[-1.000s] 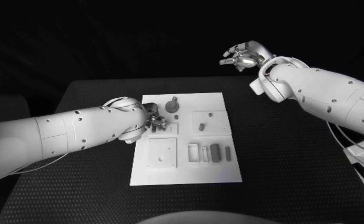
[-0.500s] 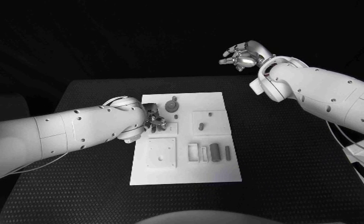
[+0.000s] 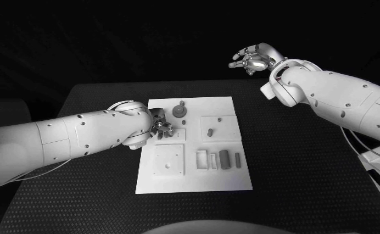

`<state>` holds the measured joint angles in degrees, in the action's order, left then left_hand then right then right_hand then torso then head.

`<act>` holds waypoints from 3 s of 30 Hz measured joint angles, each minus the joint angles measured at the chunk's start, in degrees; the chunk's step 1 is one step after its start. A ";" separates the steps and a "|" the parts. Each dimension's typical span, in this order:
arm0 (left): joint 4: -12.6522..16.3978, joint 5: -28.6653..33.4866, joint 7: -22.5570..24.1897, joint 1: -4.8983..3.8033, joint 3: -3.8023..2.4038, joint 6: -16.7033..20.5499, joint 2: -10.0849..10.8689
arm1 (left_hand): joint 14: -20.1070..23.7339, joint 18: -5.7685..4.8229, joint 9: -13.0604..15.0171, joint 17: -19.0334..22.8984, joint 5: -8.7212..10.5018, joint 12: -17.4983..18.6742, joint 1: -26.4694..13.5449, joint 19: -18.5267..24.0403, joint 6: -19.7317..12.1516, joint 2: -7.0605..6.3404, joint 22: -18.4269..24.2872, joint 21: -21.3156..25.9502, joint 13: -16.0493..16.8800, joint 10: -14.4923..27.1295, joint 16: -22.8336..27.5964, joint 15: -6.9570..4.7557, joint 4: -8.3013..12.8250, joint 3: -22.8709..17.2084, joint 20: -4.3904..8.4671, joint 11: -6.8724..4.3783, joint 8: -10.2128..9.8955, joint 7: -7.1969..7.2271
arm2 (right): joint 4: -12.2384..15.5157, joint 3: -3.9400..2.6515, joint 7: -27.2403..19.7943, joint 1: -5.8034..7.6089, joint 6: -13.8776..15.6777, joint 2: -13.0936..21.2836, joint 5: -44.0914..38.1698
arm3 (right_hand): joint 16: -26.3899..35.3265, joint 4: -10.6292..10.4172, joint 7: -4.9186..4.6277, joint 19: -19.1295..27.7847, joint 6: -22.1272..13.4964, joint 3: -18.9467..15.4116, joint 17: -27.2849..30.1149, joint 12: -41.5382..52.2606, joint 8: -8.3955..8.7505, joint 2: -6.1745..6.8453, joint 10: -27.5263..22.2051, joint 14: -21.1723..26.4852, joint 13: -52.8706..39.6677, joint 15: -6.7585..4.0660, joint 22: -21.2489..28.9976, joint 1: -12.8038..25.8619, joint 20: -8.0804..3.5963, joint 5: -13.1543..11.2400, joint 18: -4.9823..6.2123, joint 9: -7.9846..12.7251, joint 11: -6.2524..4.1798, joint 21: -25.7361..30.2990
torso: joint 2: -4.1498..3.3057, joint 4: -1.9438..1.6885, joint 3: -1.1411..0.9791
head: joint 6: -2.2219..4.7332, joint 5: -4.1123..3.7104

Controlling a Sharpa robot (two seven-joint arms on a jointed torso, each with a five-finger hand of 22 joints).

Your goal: Assemble the parts on the task board

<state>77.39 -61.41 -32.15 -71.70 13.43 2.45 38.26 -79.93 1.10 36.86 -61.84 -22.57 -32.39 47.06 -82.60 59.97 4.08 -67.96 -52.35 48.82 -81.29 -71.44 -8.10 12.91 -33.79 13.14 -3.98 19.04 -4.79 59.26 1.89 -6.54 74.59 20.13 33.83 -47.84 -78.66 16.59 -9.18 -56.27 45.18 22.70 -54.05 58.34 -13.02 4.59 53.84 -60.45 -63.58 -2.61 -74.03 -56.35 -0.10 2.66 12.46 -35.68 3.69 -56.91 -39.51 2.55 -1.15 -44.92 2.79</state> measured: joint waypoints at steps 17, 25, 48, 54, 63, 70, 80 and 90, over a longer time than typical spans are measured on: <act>-1.46 0.02 -0.14 -0.06 -0.08 -1.19 -1.11 | 0.15 0.00 0.32 0.30 -0.25 0.00 0.00 0.00 0.66 0.00 0.06 0.00 -0.20 -0.12 -0.22 0.15 0.10 0.05 0.00 0.12 0.24 0.04 | -0.13 0.00 0.00 -0.13 -0.13 -0.11 0.00 | 0.00 0.00 -0.16 0.00 0.16 0.00 0.05 0.00 0.00 0.00 0.01 -0.01 0.05 0.00 -0.05 0.00 0.00 0.00 0.00 0.00 -0.01 0.00 | -0.02 0.05 -0.07 | -0.24 -0.01; -2.11 -0.15 -0.53 -0.25 -0.18 -2.61 -1.72 | 0.15 0.00 0.31 0.36 -0.23 0.00 0.08 0.00 0.75 -0.08 0.07 0.00 -0.24 -0.20 -0.22 0.15 0.11 0.05 0.00 0.20 0.22 0.10 | -0.12 0.00 0.00 -0.14 -0.20 -0.12 0.00 | 0.00 0.01 -0.17 0.00 0.16 -0.01 0.10 0.00 0.00 0.00 0.01 -0.01 0.11 0.01 -0.04 0.00 0.01 0.00 0.01 0.00 -0.01 0.00 | -0.01 0.04 -0.08 | -0.34 0.04; -2.72 -1.15 -1.26 -0.28 -0.21 -2.96 -2.58 | 0.32 -0.01 0.87 0.99 0.02 -0.22 -0.64 0.00 1.57 0.64 0.16 0.00 -0.62 -0.32 -0.67 0.32 -0.50 0.48 -0.01 0.32 0.21 0.14 | -0.20 0.00 0.01 -0.20 -0.55 -0.23 0.00 | 0.00 0.16 -0.17 0.01 0.16 -0.15 0.15 -0.01 -0.01 0.00 0.01 -0.01 0.21 0.01 -0.03 0.00 0.01 0.00 0.01 0.00 -0.01 0.00 | 0.01 -0.02 0.01 | -0.18 -0.14; -2.81 -1.16 -1.12 -0.25 -0.23 -3.01 -2.58 | 0.32 -0.01 1.05 1.25 0.23 -0.46 -0.88 0.00 1.65 0.88 0.16 0.00 -0.71 -0.30 -0.67 0.32 -0.83 0.81 -0.01 0.30 0.20 0.19 | -0.23 0.00 0.01 -0.24 -0.65 -0.21 0.00 | 0.00 0.16 -0.18 0.01 0.16 -0.15 0.15 0.22 -0.01 -0.22 0.01 -0.01 0.20 0.01 -0.03 -0.22 0.01 0.00 0.01 0.00 -0.01 0.00 | -0.01 -0.03 0.03 | -0.18 -0.22; -2.96 -1.10 -1.08 -0.25 -0.24 -3.37 -2.63 | 0.71 0.00 1.46 1.70 0.23 -0.69 -1.93 0.00 1.92 0.59 0.15 0.00 -1.01 -0.17 -1.15 -0.06 -1.91 1.21 -0.01 0.17 0.20 0.45 | -0.24 0.00 0.02 -0.24 -0.79 -0.21 0.00 | 0.00 0.16 -0.18 0.01 0.16 -0.15 0.20 0.22 -0.01 -0.22 0.01 -0.01 0.26 0.01 -0.02 -0.22 0.01 0.00 0.00 0.00 -0.01 0.00 | -0.01 -0.04 0.03 | -0.24 -0.26; -3.19 -0.52 -0.89 -0.04 -0.15 -3.58 -2.66 | 2.06 0.07 1.96 2.22 -0.78 -1.07 -4.46 -0.02 3.71 1.38 0.01 -0.40 -1.25 -0.19 -1.63 -0.79 -2.89 1.56 0.01 0.15 0.25 1.42 | -0.32 0.00 0.03 -0.29 -0.91 -0.22 0.00 | 0.00 0.16 -0.18 0.01 0.16 -0.15 0.20 0.22 -0.01 -0.22 0.01 -0.01 0.32 0.01 -0.02 -0.22 0.01 0.00 0.00 0.00 -0.01 0.00 | -0.02 -0.05 0.03 | -0.27 -0.24; -3.48 -0.23 -0.79 -0.02 -0.17 -3.70 -2.78 | 2.15 0.09 2.50 2.67 -4.10 -1.34 -5.31 -0.02 4.32 1.98 -0.16 -0.66 -1.57 -0.38 -2.66 -0.71 -2.29 1.00 0.01 -0.04 0.25 1.46 | -0.41 0.00 0.03 -0.49 -1.09 -0.29 -0.02 | 0.00 0.16 -0.18 0.01 0.16 -0.15 0.19 0.22 -0.01 -0.22 0.01 -0.01 0.32 0.01 -0.02 -0.22 0.02 0.00 0.01 0.00 -0.01 0.00 | -0.02 -0.03 -0.01 | -0.37 -0.13; -3.55 -0.07 -0.80 -0.01 -0.18 -3.62 -2.78 | 2.16 0.10 2.73 3.23 -1.51 -1.56 -5.39 -0.02 4.50 2.04 -0.16 -0.66 -1.86 -0.41 -2.89 -0.70 -2.20 0.93 0.01 -0.02 -0.08 1.59 | -0.45 0.00 0.04 -0.53 -1.20 -0.32 -0.03 | 0.00 0.00 -0.25 0.20 0.09 -0.31 0.24 0.22 -0.01 -0.22 0.01 -0.01 0.38 0.01 -0.01 -0.22 0.20 0.00 0.01 0.00 -0.01 0.00 | -0.01 -0.03 0.02 | -0.36 -0.18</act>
<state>73.84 -61.48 -32.95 -71.71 13.25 -1.18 35.48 -77.76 1.20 39.60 -58.62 -24.08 -33.95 41.67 -82.63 64.47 6.12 -68.12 -53.02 46.96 -81.70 -74.33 -8.81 10.71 -32.85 13.15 -4.00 18.96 -3.20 58.81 1.88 -6.50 74.06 18.93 33.51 -47.87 -78.66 16.59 -9.43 -56.07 45.27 22.38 -53.80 58.56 -13.02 4.37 53.85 -60.47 -63.19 -2.60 -74.05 -56.58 0.10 2.66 12.46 -35.68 3.68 -56.91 -39.52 2.52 -1.13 -45.29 2.61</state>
